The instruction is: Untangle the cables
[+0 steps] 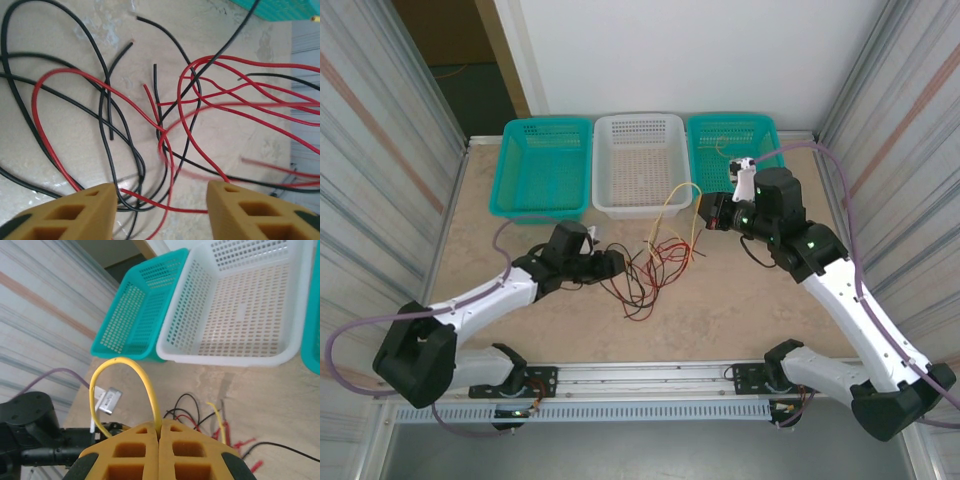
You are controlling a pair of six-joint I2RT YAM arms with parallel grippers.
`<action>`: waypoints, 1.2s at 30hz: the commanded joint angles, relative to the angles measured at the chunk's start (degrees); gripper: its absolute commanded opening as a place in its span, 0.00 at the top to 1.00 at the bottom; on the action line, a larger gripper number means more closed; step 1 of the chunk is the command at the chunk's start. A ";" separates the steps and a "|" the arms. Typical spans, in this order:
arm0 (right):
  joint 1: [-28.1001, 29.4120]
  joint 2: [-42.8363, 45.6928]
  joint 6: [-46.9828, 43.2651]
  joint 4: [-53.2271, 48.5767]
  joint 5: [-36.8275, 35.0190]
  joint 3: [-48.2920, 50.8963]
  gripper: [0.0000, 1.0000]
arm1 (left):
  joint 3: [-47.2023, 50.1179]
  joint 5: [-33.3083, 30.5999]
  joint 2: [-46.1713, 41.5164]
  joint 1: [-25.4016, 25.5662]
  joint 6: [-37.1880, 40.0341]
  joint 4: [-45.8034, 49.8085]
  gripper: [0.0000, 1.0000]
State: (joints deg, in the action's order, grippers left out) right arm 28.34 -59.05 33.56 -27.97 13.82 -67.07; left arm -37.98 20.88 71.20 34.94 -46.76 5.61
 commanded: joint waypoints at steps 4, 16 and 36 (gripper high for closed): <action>-0.83 1.17 4.21 7.69 9.17 1.98 0.99 | -1.18 5.60 -4.39 -0.24 -4.83 -9.94 0.34; -0.83 0.97 9.42 18.03 15.33 4.27 1.00 | -2.89 9.19 2.42 6.31 -11.99 -25.81 0.26; -0.50 0.07 11.51 23.29 17.21 1.77 1.00 | -11.88 10.93 14.06 10.95 -5.76 -17.04 0.29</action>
State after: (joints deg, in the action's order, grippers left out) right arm 27.73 -59.00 44.42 -7.73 29.89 -62.70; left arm -47.90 32.01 83.70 45.76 -54.83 -16.36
